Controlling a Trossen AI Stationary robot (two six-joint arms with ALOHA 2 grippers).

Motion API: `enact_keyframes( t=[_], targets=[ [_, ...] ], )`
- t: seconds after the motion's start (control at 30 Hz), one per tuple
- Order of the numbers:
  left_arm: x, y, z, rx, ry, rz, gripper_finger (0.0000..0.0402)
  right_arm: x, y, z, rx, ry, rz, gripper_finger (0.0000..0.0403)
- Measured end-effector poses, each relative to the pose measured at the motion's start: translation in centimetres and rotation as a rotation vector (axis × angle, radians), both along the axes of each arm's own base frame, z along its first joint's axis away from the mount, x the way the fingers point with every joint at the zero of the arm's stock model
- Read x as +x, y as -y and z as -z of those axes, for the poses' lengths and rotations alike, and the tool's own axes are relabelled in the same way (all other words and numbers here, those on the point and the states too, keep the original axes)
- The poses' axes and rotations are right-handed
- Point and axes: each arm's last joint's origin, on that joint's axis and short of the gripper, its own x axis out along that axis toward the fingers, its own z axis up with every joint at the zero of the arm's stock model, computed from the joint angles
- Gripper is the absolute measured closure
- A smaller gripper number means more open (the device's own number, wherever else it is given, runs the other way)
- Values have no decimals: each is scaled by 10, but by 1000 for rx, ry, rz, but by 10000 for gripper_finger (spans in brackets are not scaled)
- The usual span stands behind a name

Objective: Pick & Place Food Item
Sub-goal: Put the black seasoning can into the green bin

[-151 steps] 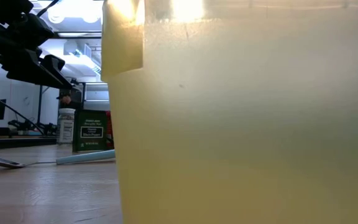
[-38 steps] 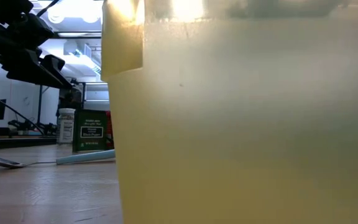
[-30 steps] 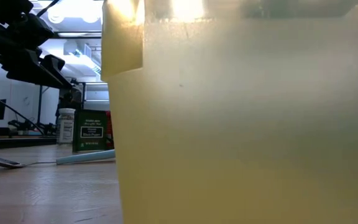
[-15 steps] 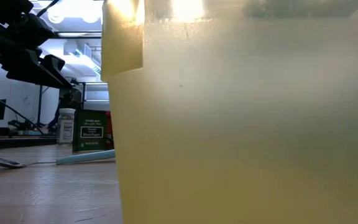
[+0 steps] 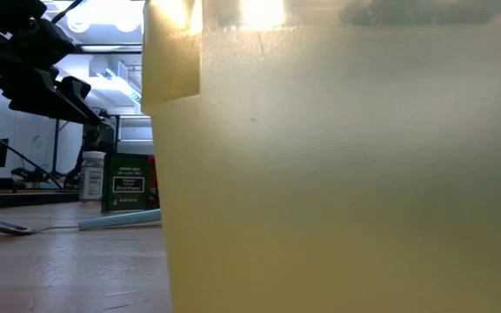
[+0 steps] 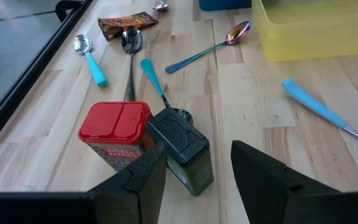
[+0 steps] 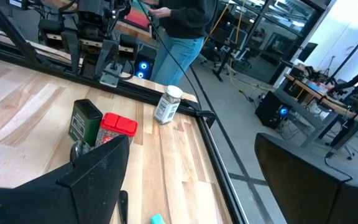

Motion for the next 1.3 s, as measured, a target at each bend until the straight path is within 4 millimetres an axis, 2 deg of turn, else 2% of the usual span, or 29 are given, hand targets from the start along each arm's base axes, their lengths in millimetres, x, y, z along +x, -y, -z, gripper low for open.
enact_keyframes(
  t=[0.97, 1.03, 1.2, 1.3],
  targets=[
    [0, 0, -1, 47, 2, 12, 220, 0, 0, 0, 0, 0, 0, 58],
    [5, 0, -3, -30, 91, -31, 220, 0, 0, 0, -1, 0, 0, 58],
    [17, 0, -8, -381, 434, -154, 220, 0, 0, 0, -1, 0, 0, 58],
    [20, -1, -7, -435, 561, -167, 220, 0, 0, 0, -1, 0, 0, 58]
  ],
)
